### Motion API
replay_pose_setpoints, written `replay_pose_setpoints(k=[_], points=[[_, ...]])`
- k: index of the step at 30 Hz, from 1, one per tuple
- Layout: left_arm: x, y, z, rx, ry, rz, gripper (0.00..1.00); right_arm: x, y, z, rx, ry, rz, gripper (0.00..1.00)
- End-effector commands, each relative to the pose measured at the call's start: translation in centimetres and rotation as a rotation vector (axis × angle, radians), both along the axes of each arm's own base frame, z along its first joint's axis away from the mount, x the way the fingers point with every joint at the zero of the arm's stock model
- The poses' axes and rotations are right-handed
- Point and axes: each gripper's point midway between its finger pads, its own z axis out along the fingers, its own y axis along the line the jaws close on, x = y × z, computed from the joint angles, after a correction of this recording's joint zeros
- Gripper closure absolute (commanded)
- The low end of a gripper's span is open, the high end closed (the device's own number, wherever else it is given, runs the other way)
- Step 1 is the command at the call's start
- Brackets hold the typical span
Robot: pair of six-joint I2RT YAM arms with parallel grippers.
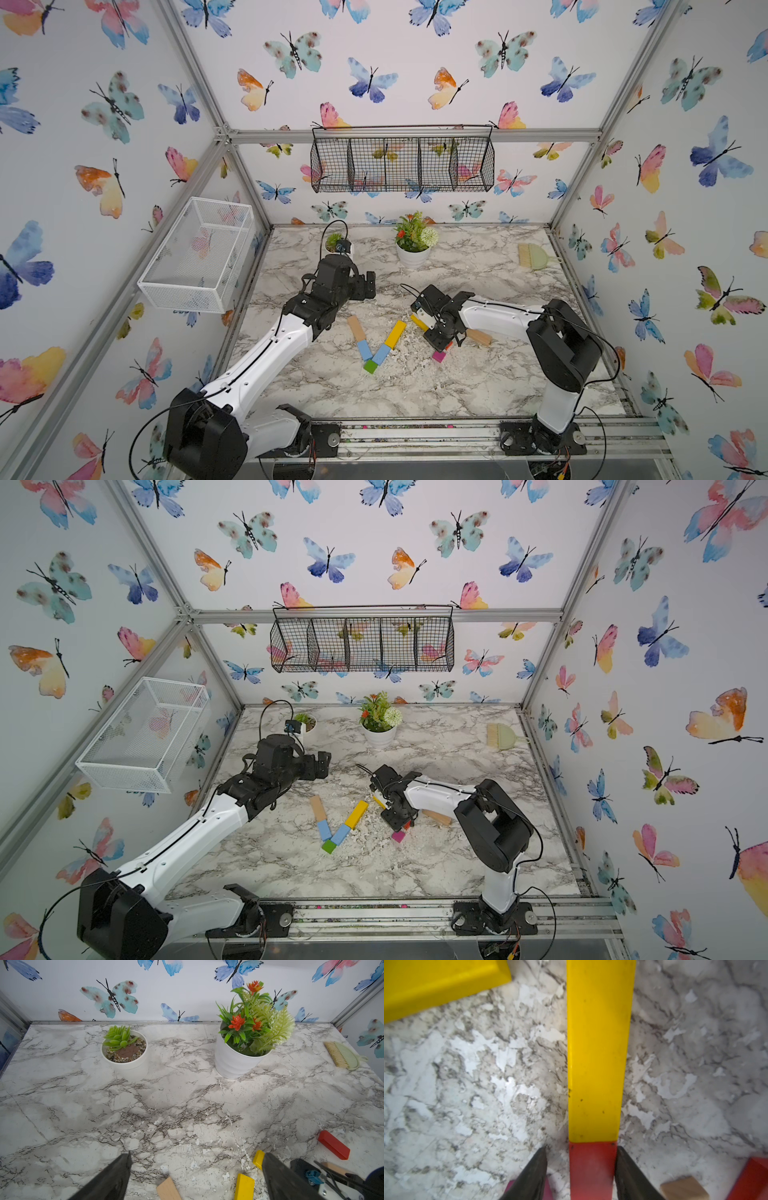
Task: Assemble the letter v with building blocks
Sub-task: Assemble the building block at the center of the board, then pick up the building block from the center of the board.
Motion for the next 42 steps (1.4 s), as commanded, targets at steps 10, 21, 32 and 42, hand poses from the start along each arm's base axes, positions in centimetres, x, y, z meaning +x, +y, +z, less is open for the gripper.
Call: replay_pose_setpoints(k=[10,21,32,42], points=[[-0.2,0.1,0.5,-0.016,-0.018,-0.004,0.02,-0.8,-0.6,3.0,0.049,-0.025,-0.056,0.35],[-0.2,0.2,0.5,-0.015,-0.017,-0.003,0.02,-4.2,-0.6,3.0,0.119,0.040,-0.073,0.33],[-0.2,0.1,0.5,-0.014,-0.016,-0.004,0.02,-6.0,0.7,2.2,0.145,0.083,-0.050,0.37],[-0.2,0.2,0.7,-0.013,-0.018,-0.001,0.02,-6.3,0.8,1.1,0.136,0.100,-0.048,0.40]])
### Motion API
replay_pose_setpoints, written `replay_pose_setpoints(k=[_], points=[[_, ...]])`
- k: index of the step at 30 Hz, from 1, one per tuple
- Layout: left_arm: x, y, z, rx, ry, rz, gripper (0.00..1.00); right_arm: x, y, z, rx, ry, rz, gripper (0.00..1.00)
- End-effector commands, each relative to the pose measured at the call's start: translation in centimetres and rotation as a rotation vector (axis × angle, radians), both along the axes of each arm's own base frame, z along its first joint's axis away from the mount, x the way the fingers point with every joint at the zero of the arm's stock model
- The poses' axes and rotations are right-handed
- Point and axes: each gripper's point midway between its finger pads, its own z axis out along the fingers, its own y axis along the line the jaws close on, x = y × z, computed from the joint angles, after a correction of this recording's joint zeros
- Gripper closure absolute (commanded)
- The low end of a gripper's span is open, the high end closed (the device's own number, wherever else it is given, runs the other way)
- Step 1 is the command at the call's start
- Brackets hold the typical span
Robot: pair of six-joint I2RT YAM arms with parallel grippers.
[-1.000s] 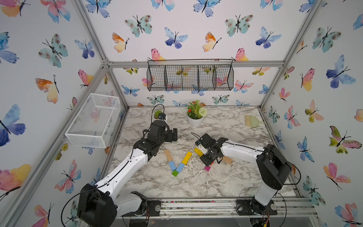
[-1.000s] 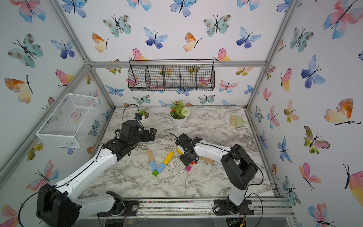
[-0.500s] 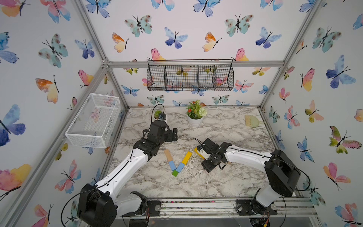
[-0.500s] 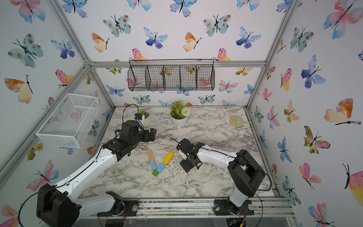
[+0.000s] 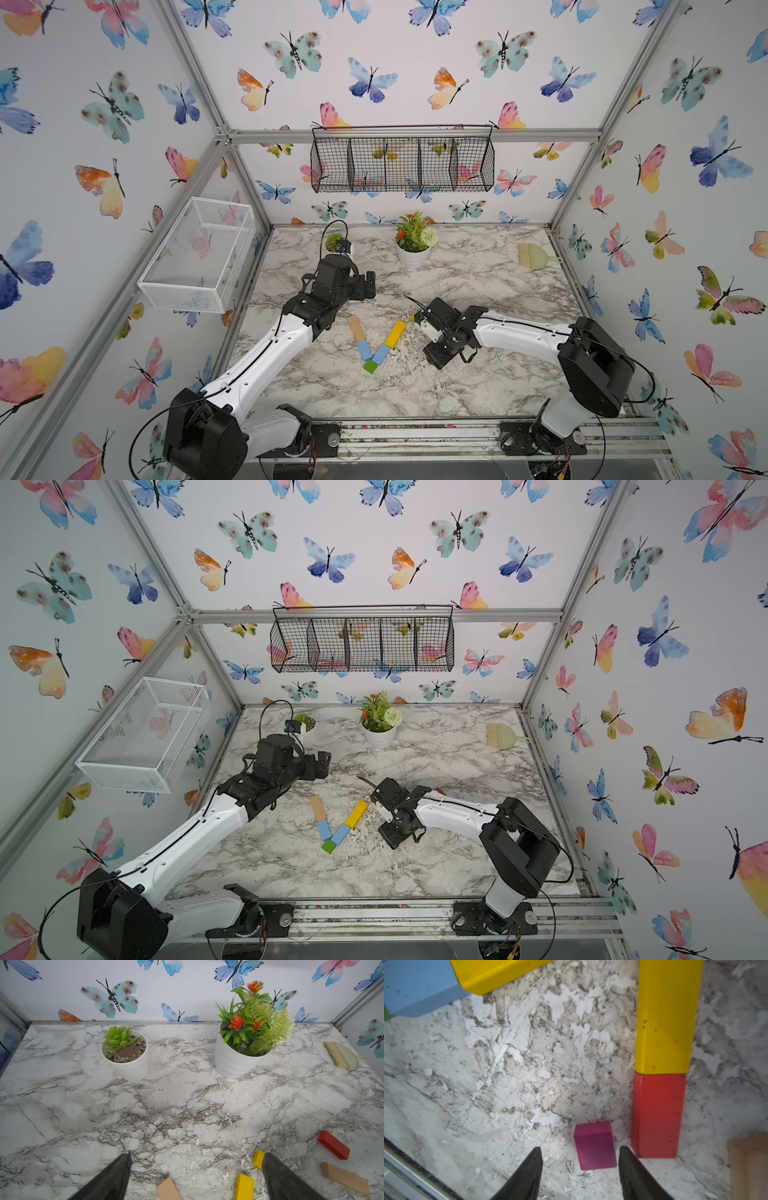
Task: Assemble the letter v with building blocks
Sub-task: Pick up the building block from the center of the board.
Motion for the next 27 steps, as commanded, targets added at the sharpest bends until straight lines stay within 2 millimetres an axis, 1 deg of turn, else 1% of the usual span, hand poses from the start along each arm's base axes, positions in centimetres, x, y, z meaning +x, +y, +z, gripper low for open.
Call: replay_pose_setpoints(k=[1,10,21,27], points=[[-0.3,0.2,0.6,-0.013,-0.017,-0.001,0.02,-0.6,0.1,-0.9,-0.006,0.027,0.000,0.41],[-0.3,0.3,0.6,-0.012,-0.017,0.000,0.02,-0.6,-0.5,-1.6,-0.048,0.036,-0.018,0.46],[-0.3,0.3,0.6,-0.012,-0.017,0.001,0.02,-0.4,-1.1,-2.0,-0.084,0.030,-0.039,0.53],[-0.3,0.2,0.6,-0.012,-0.017,0.000,0.02,-0.3,-1.4,-2.3,-0.110,0.031,-0.046,0.54]])
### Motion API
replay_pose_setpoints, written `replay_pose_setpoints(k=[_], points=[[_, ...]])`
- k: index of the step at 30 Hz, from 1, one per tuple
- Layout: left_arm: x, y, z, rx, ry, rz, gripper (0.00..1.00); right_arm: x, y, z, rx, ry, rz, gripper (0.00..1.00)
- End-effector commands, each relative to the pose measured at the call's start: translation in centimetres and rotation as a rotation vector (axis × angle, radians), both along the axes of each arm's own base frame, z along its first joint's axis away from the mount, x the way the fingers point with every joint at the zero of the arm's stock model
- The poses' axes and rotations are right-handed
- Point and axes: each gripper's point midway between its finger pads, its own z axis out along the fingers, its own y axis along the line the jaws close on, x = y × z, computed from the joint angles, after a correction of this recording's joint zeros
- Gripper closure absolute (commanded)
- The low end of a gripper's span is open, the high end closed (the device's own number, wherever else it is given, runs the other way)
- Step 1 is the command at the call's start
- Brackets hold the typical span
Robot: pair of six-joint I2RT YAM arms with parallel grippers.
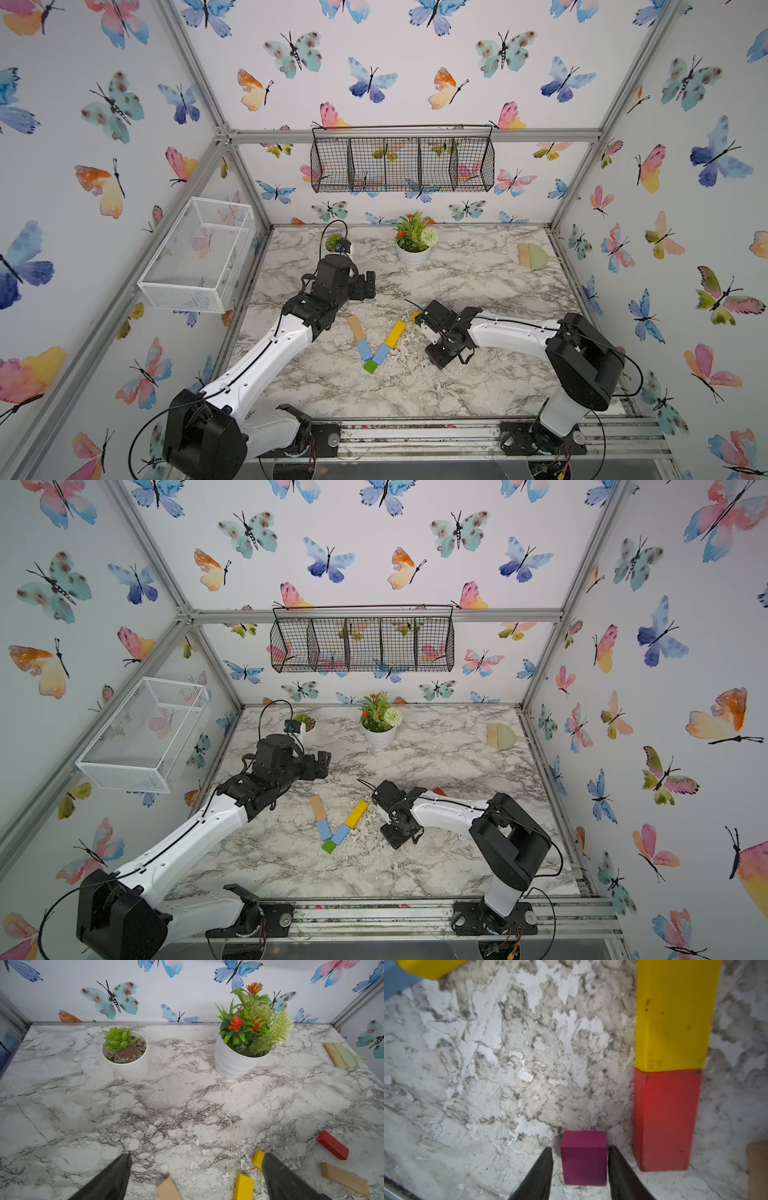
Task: Assemble the letter v with building blocks
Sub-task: Pick up the building block from the center of the board, then assemble the building block at the center of the board.
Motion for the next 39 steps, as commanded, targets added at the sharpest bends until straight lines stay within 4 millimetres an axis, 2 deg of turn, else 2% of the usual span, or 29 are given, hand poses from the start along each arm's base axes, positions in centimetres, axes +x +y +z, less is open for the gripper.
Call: replay_pose_setpoints(k=[1,8,14,18,21,28,39], points=[[-0.2,0.2,0.4,-0.010,-0.014,0.000,0.02,-0.3,-0.8,-0.5,-0.058,0.007,-0.010,0.54],[-0.2,0.2,0.4,-0.009,-0.013,0.001,0.02,0.0,-1.1,-0.4,-0.082,-0.014,-0.020,0.61],[-0.2,0.3,0.5,-0.010,-0.015,0.002,0.02,0.1,-1.0,0.1,-0.090,-0.023,-0.014,0.70],[-0.2,0.2,0.4,-0.010,-0.012,0.000,0.02,0.4,-1.3,1.2,-0.106,-0.046,-0.015,0.71],[-0.2,0.2,0.4,-0.010,-0.014,0.000,0.02,0.4,-2.4,1.7,-0.168,-0.045,-0.017,0.71],[-0.2,0.2,0.6,-0.014,-0.019,-0.001,0.02,-0.8,-4.1,1.7,-0.243,0.008,-0.030,0.71],[-0.3,0.3,0.8,-0.018,-0.026,-0.001,0.02,-0.6,-4.6,1.6,-0.248,0.040,-0.054,0.71]])
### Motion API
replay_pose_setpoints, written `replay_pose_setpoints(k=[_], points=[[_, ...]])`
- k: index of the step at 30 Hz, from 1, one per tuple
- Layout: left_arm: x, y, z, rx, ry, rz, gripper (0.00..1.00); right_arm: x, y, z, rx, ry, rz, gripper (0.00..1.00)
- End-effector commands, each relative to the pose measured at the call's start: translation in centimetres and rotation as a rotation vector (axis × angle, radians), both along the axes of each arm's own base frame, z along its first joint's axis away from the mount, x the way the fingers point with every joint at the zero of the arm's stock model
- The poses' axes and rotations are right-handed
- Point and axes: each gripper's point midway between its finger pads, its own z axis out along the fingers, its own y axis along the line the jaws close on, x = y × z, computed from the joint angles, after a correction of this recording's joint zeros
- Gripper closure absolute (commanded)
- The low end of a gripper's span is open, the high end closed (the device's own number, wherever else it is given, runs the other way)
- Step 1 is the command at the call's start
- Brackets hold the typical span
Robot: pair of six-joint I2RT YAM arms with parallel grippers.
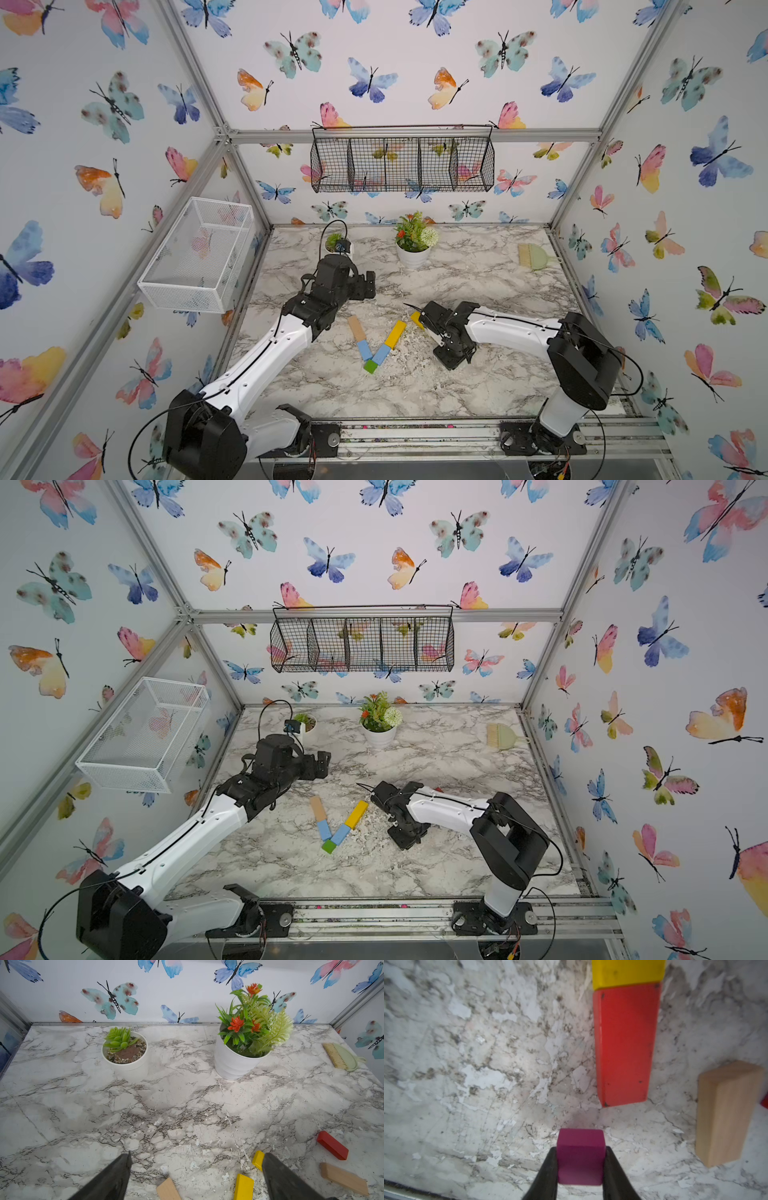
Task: Assemble the letter v with building blocks
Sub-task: Assemble the building block at the center of the board.
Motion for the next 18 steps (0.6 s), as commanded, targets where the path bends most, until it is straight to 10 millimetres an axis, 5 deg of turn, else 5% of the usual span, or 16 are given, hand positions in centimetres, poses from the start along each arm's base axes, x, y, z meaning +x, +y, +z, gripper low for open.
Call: replay_pose_setpoints(k=[1,18], points=[[-0.3,0.2,0.7,-0.016,-0.023,-0.001,0.02,0.1,-0.5,0.1,-0.020,0.022,-0.027,0.71],[-0.3,0.3,0.9,-0.018,-0.029,0.002,0.02,1.2,-1.4,-1.7,-0.011,0.068,-0.044,0.71]])
